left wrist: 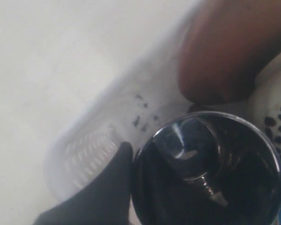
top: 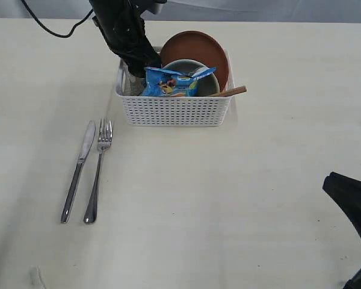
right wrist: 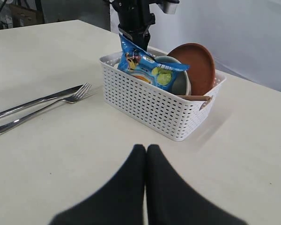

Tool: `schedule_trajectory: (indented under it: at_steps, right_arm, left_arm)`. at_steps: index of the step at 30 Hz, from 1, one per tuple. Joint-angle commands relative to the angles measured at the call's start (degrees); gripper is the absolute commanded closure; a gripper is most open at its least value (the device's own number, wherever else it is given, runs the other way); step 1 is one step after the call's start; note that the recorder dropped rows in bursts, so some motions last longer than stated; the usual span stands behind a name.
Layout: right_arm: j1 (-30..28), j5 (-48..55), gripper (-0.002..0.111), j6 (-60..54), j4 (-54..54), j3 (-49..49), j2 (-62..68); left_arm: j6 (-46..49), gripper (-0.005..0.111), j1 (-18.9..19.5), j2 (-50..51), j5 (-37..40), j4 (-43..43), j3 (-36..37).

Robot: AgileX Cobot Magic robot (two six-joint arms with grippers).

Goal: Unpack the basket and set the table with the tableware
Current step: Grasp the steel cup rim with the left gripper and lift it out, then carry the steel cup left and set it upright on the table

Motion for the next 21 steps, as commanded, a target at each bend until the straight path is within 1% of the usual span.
schedule_trajectory:
  at_steps: [1,4,14,18,21]
  right_arm:
    - [0.3,-0.1,0.108,-0.1,-0.2,0.2,-0.3]
    - [0.3,-0.1,0.108,-0.1,-0.2,0.2,-0.3]
    - [0.3,-0.1,0.108,-0.1,-0.2,0.2,-0.3]
    - [0.3,-0.1,0.108,-0.1,-0.2,0.2,-0.3]
    - [0.3,-0.1,0.108,-0.1,-0.2,0.2,-0.3]
  left_arm:
    - [-0.6,0.107,-0.1,-2.2,-0.2,1.5,-0.3]
    - [-1.9,0.107,-0.1,-4.0,-0.2,4.0,-0.3]
    - [-4.1,0.107,-0.1,-9.0,-0.9,4.1,-0.3]
    - [-5.1,0.107,-0.1,-11.5,-3.3,4.1,-0.3]
    - [-7.7,0.107,-0.2,-13.4,-5.7,3.6,-0.3]
